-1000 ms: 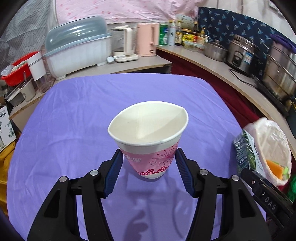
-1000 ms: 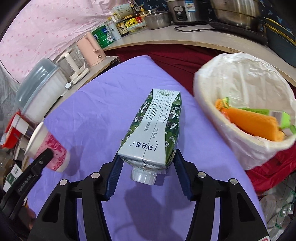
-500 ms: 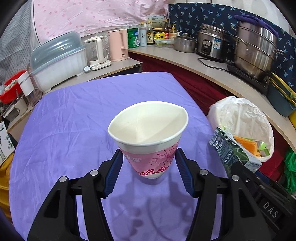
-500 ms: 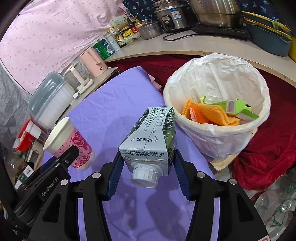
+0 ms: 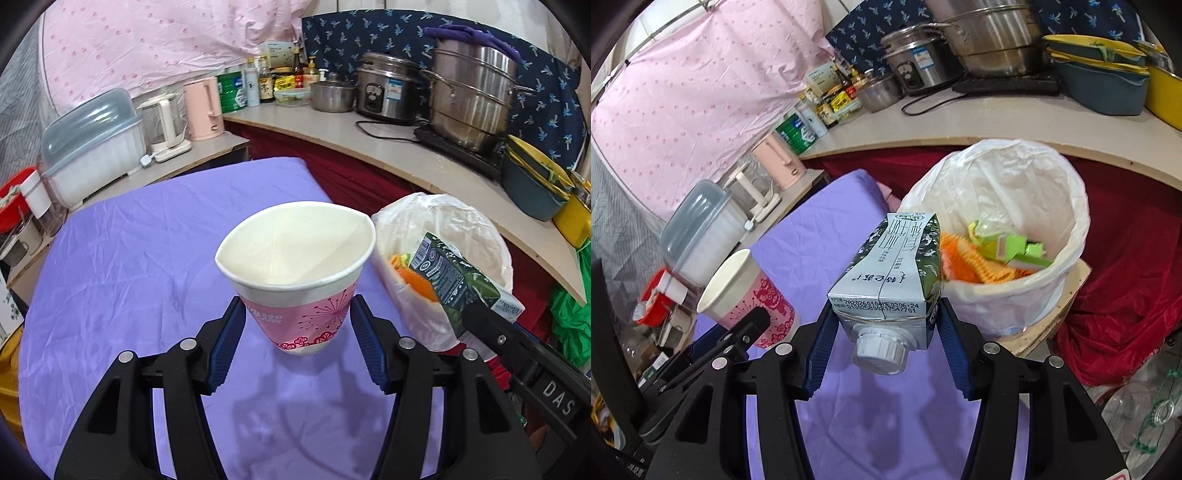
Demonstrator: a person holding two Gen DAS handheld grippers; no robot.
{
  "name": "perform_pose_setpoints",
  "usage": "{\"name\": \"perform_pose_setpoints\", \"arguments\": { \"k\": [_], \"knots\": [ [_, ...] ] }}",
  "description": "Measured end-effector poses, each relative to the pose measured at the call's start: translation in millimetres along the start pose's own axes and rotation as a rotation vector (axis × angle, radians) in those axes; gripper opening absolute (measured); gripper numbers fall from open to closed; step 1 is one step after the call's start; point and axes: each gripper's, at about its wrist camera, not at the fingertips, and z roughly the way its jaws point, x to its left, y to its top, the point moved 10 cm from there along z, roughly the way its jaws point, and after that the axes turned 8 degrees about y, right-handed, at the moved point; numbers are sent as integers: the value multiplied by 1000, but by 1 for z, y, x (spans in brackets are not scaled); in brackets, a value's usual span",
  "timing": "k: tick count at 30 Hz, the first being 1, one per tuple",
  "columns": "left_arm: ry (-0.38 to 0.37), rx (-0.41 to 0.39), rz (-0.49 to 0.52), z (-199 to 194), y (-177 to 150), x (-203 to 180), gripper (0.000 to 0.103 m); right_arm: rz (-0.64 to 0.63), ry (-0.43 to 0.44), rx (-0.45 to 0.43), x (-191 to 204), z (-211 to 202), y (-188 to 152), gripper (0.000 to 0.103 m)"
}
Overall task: Collect trash
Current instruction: 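Carry the pink cup and green milk carton over the bin with both tools, then open both tools to drop the cup and carton into the bin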
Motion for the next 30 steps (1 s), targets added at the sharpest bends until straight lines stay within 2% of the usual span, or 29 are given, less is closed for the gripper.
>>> {"name": "perform_pose_setpoints", "arguments": {
  "k": [6, 12, 17, 24, 30],
  "knots": [
    [-71, -32, 45, -8, 17, -36, 56, 24, -50, -48, -35, -11, 29, 52],
    [-160, -54, 127, -1, 35, -91, 56, 64, -64, -69, -70, -14, 52, 52],
    [-234, -19, 157, 19, 45, -130, 56, 92, -83, -91, -96, -16, 70, 52],
    [-245, 8, 187, 44, 46, -155, 57, 121, -93, -84, -121, -3, 85, 53],
    [-240, 26, 203, 61, 44, -163, 58, 126, -78, -73, -124, 12, 90, 53]
  ]
}}
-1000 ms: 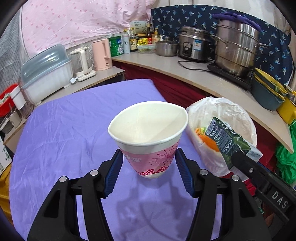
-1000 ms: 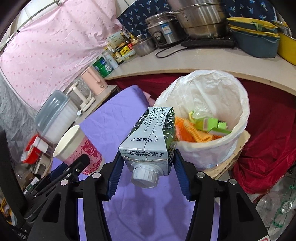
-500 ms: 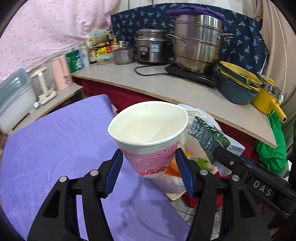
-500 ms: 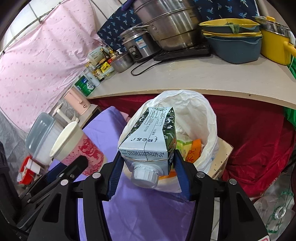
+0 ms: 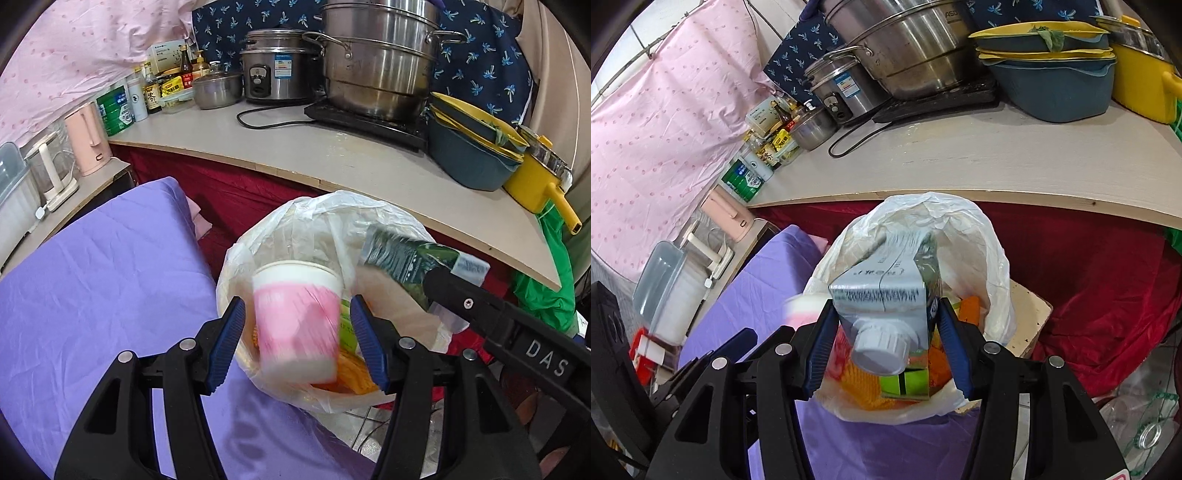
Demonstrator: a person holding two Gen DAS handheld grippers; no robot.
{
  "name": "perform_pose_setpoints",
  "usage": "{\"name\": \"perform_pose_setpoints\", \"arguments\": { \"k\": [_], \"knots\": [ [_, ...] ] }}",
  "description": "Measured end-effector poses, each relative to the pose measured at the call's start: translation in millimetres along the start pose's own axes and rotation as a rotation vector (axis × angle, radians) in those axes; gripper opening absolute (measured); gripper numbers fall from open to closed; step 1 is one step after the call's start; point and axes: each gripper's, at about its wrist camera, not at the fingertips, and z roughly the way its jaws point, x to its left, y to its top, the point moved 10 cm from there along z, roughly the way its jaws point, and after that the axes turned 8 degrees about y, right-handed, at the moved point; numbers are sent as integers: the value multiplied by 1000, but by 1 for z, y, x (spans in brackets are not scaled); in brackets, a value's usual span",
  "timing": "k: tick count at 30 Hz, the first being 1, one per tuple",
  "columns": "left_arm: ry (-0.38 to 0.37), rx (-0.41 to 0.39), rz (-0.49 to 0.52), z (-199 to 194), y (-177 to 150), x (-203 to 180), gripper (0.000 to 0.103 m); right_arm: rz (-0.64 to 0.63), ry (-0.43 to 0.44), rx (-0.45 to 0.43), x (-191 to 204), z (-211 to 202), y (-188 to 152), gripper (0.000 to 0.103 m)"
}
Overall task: Collect trash
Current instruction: 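Open both tools to drop the cup and carton into the bin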
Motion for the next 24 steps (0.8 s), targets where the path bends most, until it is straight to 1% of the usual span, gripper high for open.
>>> {"name": "perform_pose_setpoints", "arguments": {
  "k": [1, 2, 4, 12, 14, 21, 24],
  "knots": [
    [0, 0, -8, 2, 1, 2, 65, -2, 3, -1, 1, 2, 1, 53],
    [4, -1, -17, 3, 2, 3, 77, -4, 2, -6, 2, 4, 3, 54],
    [27, -15, -46, 4, 4, 11, 84, -4, -2, -15, 4, 4, 6, 55],
    [78, -17, -87, -3, 3, 36, 85, -30, 2, -43, 17, -7, 15, 56],
    [84, -24, -94, -8, 2, 40, 86, -34, 1, -43, 19, -10, 15, 58],
    [117, -48, -91, -28, -1, 49, 86, -77, -5, -36, 34, -21, 8, 60],
    [140, -58, -87, -40, -3, 54, 86, -103, -8, -40, 42, -28, 4, 64]
  ]
}}
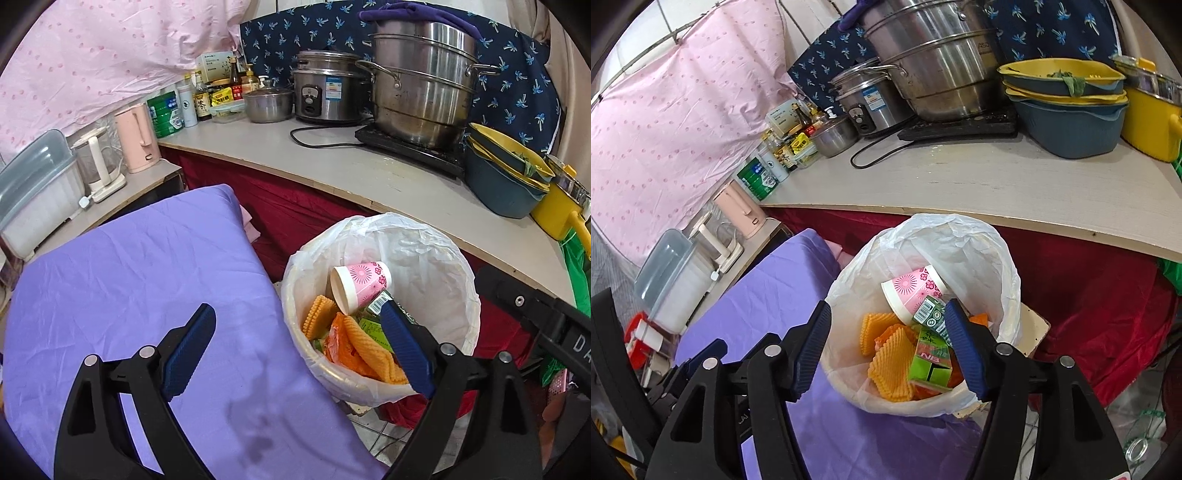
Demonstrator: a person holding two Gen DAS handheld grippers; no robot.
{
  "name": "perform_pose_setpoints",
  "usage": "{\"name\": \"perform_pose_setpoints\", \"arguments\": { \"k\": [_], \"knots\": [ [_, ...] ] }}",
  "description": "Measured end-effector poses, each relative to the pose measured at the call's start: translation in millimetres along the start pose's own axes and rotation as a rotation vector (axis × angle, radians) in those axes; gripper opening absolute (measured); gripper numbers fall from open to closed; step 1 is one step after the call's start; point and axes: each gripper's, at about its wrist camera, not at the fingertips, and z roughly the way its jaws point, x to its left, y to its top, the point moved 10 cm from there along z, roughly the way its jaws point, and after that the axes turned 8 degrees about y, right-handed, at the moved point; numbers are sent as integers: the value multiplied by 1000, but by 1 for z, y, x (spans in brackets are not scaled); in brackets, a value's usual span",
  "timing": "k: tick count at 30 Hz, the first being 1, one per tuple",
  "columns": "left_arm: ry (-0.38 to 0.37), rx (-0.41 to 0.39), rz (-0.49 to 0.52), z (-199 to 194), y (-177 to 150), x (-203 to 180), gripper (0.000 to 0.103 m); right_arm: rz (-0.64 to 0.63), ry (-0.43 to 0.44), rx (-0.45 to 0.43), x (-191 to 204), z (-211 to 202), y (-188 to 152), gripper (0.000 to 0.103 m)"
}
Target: Collect trash
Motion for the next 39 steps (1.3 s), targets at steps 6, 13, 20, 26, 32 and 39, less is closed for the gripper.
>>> {"name": "perform_pose_setpoints", "arguments": {
  "k": [6, 13, 20, 26, 32, 39],
  "knots": [
    [36, -8, -11, -22, -4, 15, 86, -80, -23, -16, 17, -21, -5, 71],
    [76, 1, -34, -47, -17, 35, 87, -165, -40, -7, 33, -42, -22, 78],
    [95, -1, -41, -67, -35, 51, 89, -221, -72, -8, 40, -63, -36, 85],
    [115, 13, -65, -77, -51, 64, 91, -252, -91, 26, 42, -72, -54, 86],
    [133, 29, -44, -83, -65, 65, 91, -253, -101, 41, 40, -82, -66, 91],
    [141, 31, -45, -93, -75, 67, 91, -277, -132, 71, 36, -88, -76, 91]
  ]
}}
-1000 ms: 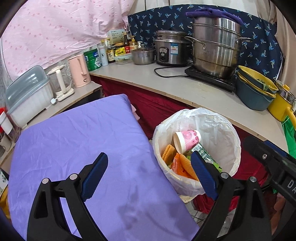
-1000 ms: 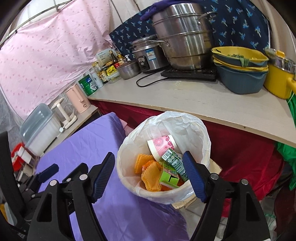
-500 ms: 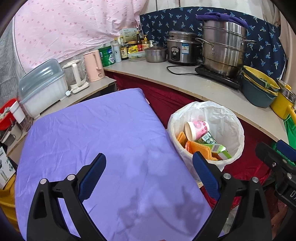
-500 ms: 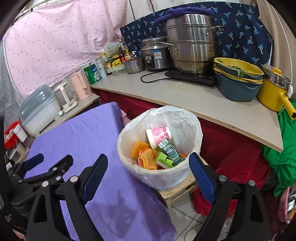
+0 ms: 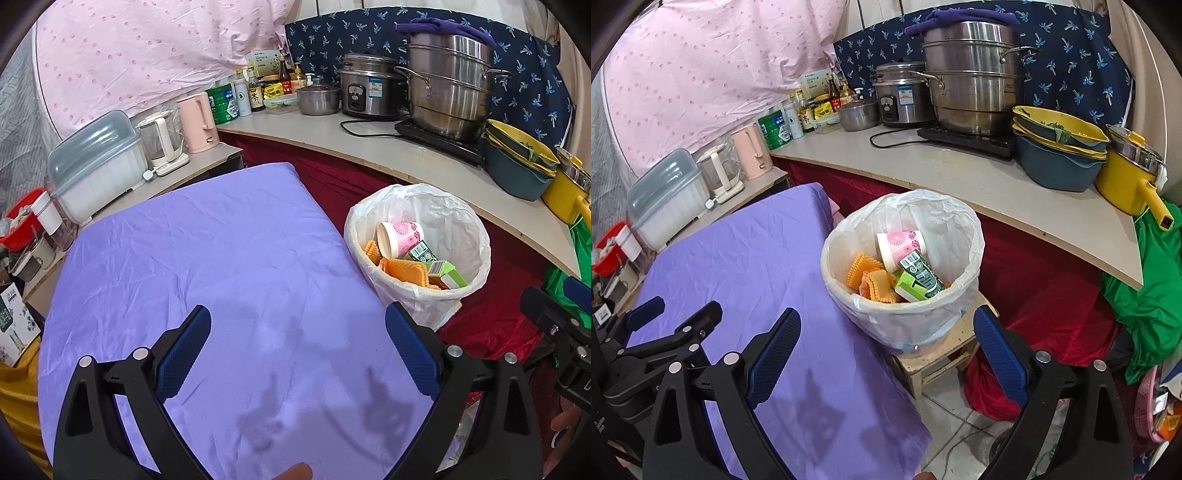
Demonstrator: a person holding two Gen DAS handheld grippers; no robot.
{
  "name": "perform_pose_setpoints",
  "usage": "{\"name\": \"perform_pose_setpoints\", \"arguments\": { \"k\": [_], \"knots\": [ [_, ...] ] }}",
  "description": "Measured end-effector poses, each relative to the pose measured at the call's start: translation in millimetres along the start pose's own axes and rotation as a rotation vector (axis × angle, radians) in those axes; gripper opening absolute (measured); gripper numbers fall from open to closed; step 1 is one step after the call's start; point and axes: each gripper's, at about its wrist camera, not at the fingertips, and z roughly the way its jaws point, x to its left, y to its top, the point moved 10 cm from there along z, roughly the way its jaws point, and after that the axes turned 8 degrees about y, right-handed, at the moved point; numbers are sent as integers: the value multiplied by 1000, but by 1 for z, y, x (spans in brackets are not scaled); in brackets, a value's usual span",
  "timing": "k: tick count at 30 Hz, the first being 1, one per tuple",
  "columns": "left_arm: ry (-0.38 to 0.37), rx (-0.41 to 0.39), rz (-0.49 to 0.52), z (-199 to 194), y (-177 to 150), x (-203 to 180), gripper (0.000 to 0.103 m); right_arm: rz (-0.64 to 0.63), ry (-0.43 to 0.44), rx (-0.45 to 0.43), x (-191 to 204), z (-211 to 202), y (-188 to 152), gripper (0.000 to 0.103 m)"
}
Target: Collect trash
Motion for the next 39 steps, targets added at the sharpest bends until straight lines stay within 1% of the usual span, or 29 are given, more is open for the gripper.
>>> {"name": "perform_pose_setpoints", "arguments": {
  "k": [6, 7, 8, 14, 20, 29, 32, 39],
  "knots": [
    [3, 7, -8, -4, -5, 1, 95, -14, -15, 18, -2, -1, -8, 91],
    [4, 11, -8, -4, -6, 1, 96, -16, -16, 19, -3, -1, -8, 96],
    [4, 14, -9, -3, -7, 1, 96, -18, -16, 21, -3, 0, -9, 97],
    [-6, 36, -12, 0, -12, 0, 96, -34, -37, 18, -5, 1, -12, 96],
    [-17, 50, -21, 2, -15, -4, 96, -39, -36, 31, -8, 5, -16, 96],
    [-12, 70, -13, 6, -22, -9, 96, -56, -51, 34, -10, 7, -23, 96],
    [-25, 76, -17, 6, -25, -11, 96, -58, -53, 39, -11, 7, -25, 96],
    [-20, 64, -28, 4, -26, -10, 96, -62, -52, 44, -9, 7, -29, 96]
  ]
}}
